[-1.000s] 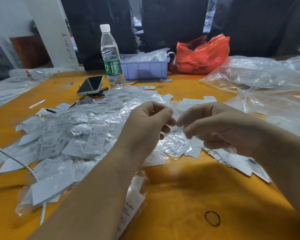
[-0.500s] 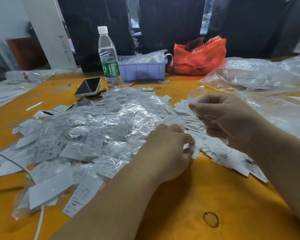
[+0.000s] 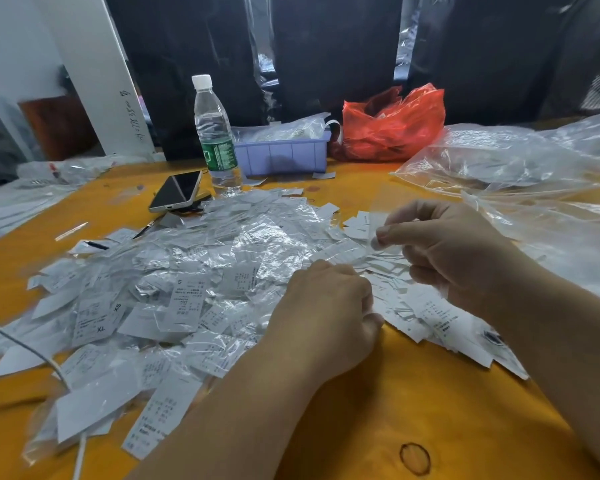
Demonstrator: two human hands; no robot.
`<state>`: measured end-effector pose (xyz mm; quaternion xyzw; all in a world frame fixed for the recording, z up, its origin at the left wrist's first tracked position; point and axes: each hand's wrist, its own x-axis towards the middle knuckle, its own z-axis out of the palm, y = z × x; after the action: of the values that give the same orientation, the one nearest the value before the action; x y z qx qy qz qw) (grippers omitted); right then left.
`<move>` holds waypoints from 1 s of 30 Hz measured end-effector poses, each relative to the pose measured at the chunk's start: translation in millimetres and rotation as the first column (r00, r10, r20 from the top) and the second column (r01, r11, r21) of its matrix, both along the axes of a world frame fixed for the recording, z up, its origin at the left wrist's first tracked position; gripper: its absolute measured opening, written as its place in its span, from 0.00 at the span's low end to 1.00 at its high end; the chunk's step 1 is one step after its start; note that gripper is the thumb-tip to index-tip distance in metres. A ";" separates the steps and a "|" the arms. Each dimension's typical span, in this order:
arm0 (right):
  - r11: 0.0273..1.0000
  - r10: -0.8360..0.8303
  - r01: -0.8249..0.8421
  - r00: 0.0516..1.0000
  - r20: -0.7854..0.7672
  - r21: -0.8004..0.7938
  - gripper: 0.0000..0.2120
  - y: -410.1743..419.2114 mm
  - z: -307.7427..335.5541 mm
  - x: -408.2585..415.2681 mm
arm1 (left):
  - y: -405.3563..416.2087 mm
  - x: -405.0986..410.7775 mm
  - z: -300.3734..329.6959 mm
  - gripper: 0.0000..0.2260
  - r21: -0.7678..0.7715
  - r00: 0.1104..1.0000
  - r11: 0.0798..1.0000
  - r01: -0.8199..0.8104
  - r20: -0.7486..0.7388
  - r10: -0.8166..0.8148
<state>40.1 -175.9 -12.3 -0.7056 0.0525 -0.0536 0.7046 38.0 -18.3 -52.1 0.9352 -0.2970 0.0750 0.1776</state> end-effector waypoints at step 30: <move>0.998 0.039 -0.037 0.998 0.050 -0.042 0.28 3.0 -5.4 -1.4 | -7.8 -6.1 0.5 0.11 0.127 0.984 0.985 0.121 0.116 -0.136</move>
<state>38.7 -172.9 -17.6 -0.7193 0.0202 -0.0592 0.6919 31.9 -26.2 -51.6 0.9166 -0.3711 0.1036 0.1071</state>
